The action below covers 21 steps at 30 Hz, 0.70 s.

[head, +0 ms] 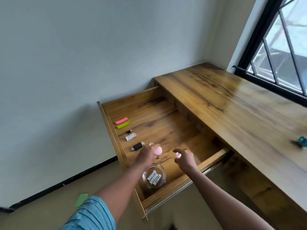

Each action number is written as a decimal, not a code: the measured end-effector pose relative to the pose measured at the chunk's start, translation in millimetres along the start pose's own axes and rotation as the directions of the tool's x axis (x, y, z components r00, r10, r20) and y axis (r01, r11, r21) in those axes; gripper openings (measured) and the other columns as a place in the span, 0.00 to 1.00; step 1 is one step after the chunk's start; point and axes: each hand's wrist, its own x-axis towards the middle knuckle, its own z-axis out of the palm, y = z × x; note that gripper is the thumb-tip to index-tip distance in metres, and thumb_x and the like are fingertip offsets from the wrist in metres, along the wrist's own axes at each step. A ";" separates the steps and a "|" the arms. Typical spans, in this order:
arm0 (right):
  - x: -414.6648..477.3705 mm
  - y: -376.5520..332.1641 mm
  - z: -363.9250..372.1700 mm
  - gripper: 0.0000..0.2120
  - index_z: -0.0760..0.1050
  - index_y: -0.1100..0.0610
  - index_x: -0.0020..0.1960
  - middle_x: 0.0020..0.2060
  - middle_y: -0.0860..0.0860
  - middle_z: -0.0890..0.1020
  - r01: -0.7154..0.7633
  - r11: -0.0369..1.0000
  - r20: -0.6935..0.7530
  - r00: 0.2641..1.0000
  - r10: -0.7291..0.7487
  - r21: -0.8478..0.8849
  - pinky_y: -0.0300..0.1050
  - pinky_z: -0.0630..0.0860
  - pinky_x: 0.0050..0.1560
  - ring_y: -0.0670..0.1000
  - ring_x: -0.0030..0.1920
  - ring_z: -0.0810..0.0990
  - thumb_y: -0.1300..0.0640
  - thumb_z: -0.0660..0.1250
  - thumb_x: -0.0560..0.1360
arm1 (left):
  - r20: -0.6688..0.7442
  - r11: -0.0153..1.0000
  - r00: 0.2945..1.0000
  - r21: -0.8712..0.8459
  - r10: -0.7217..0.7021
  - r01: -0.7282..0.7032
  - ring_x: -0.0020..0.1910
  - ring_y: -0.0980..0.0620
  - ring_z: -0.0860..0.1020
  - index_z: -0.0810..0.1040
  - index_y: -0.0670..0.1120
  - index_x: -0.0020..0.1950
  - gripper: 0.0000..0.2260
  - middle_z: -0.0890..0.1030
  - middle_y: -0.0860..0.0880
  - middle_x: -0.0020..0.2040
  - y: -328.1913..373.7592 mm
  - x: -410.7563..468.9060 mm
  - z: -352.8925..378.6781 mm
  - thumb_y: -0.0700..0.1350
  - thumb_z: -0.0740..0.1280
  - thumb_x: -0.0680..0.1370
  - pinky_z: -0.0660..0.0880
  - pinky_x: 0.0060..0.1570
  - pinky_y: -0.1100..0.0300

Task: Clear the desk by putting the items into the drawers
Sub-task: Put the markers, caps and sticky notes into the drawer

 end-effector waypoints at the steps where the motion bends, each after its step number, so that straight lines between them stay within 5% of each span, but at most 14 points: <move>1: -0.4 -1.4 8.0 0.20 0.75 0.54 0.64 0.62 0.57 0.74 -0.004 1.000 0.032 0.999 0.004 -0.015 0.42 0.71 0.61 0.54 0.61 0.75 0.66 0.67 0.74 | 0.008 1.000 1.000 0.009 0.006 -0.006 0.63 0.49 0.74 0.70 0.49 0.70 0.26 0.76 0.46 0.65 -1.5 3.4 1.0 0.43 0.71 0.73 0.72 0.62 0.59; 5: 14.5 -2.9 28.9 0.23 0.71 0.56 0.67 0.64 0.57 0.75 -0.069 0.998 0.079 0.994 0.070 -0.011 0.44 0.76 0.59 0.54 0.60 0.77 0.63 0.68 0.74 | 0.057 0.998 0.998 0.055 0.018 -0.021 0.64 0.48 0.73 0.70 0.48 0.71 0.23 0.73 0.47 0.67 -7.4 26.1 10.5 0.39 0.68 0.76 0.71 0.63 0.58; 10: 42.7 0.3 40.1 0.15 0.74 0.60 0.60 0.54 0.57 0.80 -0.195 0.981 0.068 0.979 0.193 0.024 0.50 0.81 0.51 0.55 0.51 0.81 0.63 0.68 0.73 | 0.173 0.992 0.985 0.117 0.022 -0.043 0.63 0.47 0.73 0.69 0.51 0.71 0.22 0.72 0.48 0.67 -9.2 52.6 31.2 0.40 0.65 0.77 0.72 0.60 0.56; 21: 57.2 -4.5 60.2 0.12 0.74 0.58 0.60 0.56 0.57 0.78 -0.270 0.961 0.009 0.962 0.272 -0.065 0.44 0.78 0.42 0.54 0.49 0.80 0.60 0.62 0.77 | 0.207 0.992 0.978 0.124 0.005 -0.032 0.61 0.48 0.74 0.70 0.49 0.70 0.23 0.72 0.47 0.67 -17.4 91.0 33.9 0.39 0.69 0.75 0.73 0.58 0.57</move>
